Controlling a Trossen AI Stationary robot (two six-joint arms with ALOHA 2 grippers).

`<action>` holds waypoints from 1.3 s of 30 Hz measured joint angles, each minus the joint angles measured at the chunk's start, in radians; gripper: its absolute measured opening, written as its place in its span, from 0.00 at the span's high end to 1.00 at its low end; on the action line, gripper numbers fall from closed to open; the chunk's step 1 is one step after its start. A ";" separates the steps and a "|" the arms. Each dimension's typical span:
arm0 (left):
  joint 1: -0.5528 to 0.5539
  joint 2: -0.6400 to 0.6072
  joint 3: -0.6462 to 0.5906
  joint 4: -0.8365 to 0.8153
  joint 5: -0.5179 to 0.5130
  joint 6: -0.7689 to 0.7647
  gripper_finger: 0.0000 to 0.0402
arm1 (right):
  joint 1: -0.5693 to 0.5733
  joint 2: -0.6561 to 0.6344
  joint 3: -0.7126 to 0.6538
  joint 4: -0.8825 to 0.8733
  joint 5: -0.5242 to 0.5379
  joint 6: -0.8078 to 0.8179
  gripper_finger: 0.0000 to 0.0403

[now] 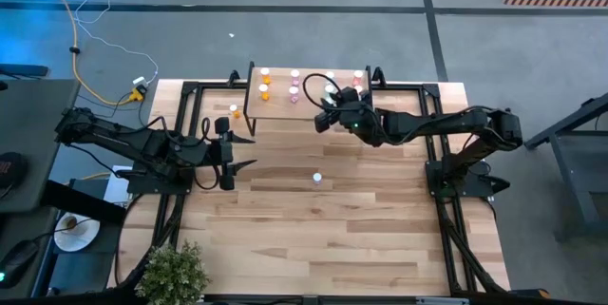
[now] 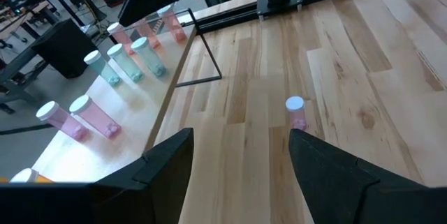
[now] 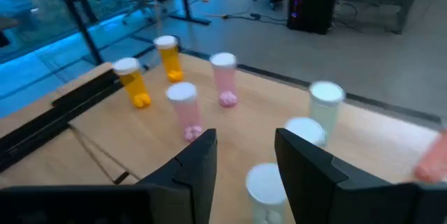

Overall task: Pick and place medicine bottles onto shelf by color
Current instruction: Adjust the green pill bottles on the shelf

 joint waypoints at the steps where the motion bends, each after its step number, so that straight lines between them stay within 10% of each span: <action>1: 0.000 0.000 0.000 0.000 0.000 0.002 0.44 | -0.001 0.000 0.000 0.016 -0.013 -0.028 0.66; 13: 0.000 0.000 0.000 0.000 0.000 0.002 0.44 | 0.036 -0.043 0.000 0.051 -0.021 -0.088 0.51; 21: 0.000 0.000 0.000 0.000 0.000 0.002 0.44 | 0.162 -0.077 0.000 0.047 0.163 -0.162 0.56; 39: 0.000 0.000 0.000 0.000 0.000 0.002 0.44 | 0.229 -0.047 0.051 0.009 0.166 -0.059 0.59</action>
